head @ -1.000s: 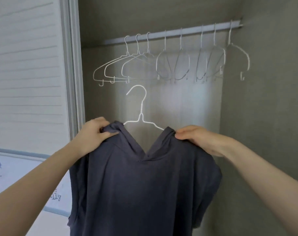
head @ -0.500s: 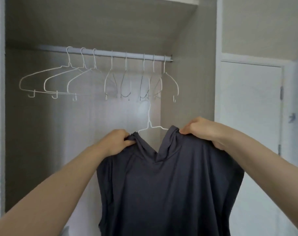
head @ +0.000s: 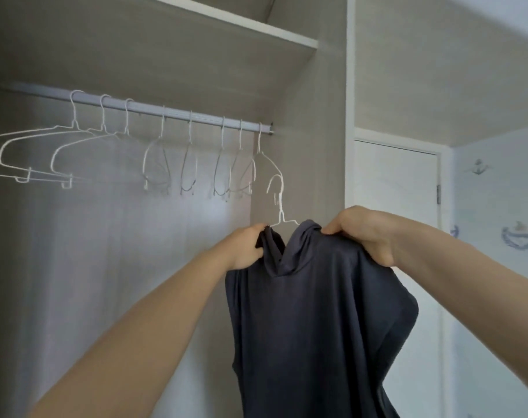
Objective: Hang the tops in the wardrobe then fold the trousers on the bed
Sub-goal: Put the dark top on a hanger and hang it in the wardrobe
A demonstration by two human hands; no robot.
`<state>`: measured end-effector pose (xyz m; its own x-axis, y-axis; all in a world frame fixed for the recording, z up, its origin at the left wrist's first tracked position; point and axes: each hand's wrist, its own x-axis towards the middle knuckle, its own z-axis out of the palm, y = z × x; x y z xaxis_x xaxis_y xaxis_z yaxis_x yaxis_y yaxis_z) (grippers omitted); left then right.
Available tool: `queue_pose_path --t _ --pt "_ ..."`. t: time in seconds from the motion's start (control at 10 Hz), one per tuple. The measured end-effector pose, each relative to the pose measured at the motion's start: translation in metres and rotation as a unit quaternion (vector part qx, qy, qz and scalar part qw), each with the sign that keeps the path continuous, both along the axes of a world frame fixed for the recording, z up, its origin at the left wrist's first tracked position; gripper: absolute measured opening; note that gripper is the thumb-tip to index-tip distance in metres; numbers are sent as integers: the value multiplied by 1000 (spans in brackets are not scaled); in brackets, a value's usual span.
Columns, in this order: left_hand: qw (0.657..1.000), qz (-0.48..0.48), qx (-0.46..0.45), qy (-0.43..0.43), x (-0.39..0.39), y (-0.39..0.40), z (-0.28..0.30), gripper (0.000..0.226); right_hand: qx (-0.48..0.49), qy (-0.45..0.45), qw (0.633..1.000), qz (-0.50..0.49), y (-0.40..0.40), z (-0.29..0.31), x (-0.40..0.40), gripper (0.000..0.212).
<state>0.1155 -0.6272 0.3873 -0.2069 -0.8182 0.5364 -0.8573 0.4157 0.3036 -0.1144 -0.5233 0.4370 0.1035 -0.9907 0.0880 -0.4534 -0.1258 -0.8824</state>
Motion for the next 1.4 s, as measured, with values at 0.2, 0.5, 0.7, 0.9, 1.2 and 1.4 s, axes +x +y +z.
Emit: queue_pose_path --t 0.2,0.5,0.7,0.9,1.2,1.4 --pt "991 5 -73 110 -34 -35 37 59 -102 -47 993 -30 4 10 6 18" --pt "974 18 -105 199 -51 -106 75 60 -173 -41 981 -75 -46 18 17 22" --pt "968 41 -186 165 -35 -120 74 41 -189 27 977 -94 -81 35 43 33" --pt "964 77 -247 63 -5 -115 70 22 -163 123 975 -91 -122 57 92 32" --pt "930 87 -309 179 47 -107 67 35 -268 8 960 -76 -181 105 137 38" --pt "910 92 -332 230 74 -105 50 40 -318 -67 945 -25 -204 129 152 37"
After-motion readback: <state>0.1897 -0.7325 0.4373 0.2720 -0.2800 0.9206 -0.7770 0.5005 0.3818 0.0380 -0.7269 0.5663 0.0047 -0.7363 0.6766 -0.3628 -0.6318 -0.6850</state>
